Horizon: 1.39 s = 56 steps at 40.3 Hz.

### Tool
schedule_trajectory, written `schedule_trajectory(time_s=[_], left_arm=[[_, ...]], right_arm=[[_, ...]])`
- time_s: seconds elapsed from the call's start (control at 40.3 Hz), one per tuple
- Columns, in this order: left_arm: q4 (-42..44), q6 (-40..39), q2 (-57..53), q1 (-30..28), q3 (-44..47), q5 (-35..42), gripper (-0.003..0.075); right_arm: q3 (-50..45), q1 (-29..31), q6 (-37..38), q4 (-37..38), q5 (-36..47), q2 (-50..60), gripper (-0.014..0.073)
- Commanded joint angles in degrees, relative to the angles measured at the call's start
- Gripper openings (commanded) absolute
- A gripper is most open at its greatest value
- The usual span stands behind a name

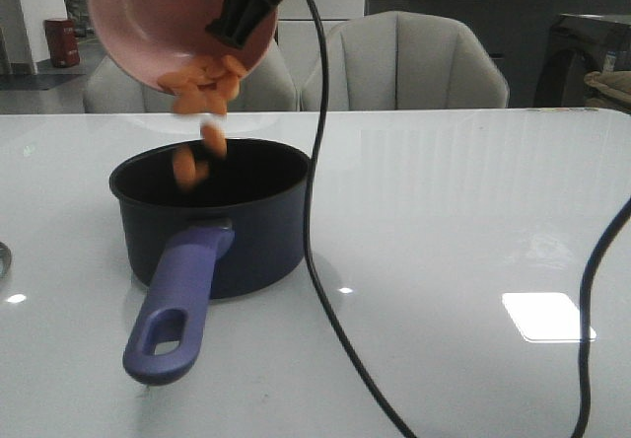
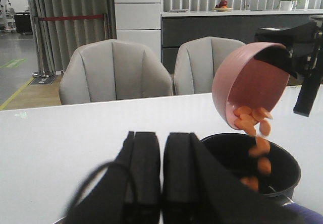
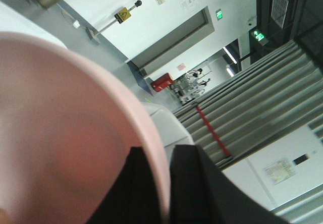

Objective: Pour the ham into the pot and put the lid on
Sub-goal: 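Tilt the pink bowl with the right gripper to pour pieces into saucepan, then carry the empty pink bowl back and lower it onto the table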

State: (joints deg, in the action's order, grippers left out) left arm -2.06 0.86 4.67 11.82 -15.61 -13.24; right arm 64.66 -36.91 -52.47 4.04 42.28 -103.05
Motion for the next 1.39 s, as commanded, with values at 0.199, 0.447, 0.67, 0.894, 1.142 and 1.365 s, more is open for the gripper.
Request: schedule_trajectory(time_s=[0.199,0.447,0.67,0.894,1.142,1.365], left_arm=[[-0.1,-0.1,0.6,0.3,-1.5,4.3,0.0113],[-0.1,-0.1,0.6,0.3,-1.5,4.3,0.0113],[-0.1,-0.1,0.6,0.3,-1.5,4.3,0.0113],[-0.1,-0.1,0.6,0.3,-1.5,4.3,0.0113],[-0.1,-0.1,0.6,0.3,-1.5,4.3,0.0113],[-0.1,-0.1,0.6,0.3,-1.5,4.3,0.0113]], right_arm=[[1.4,-0.2,-9.3,0.2,12.2,-0.3,0.0136],[1.4,-0.2,-9.3,0.2,14.7,-0.7,0.0136],[1.4,-0.2,-8.8,-2.6,18.1,-0.7,0.0136],[1.4,-0.2,-0.1,-19.5,17.4,1.5,0.0136],[3.1,3.4,5.0,-39.9,-7.0,9.0,0.0136],[3.1,13.4,5.0,-55.4,-33.8,16.8,0.0136]])
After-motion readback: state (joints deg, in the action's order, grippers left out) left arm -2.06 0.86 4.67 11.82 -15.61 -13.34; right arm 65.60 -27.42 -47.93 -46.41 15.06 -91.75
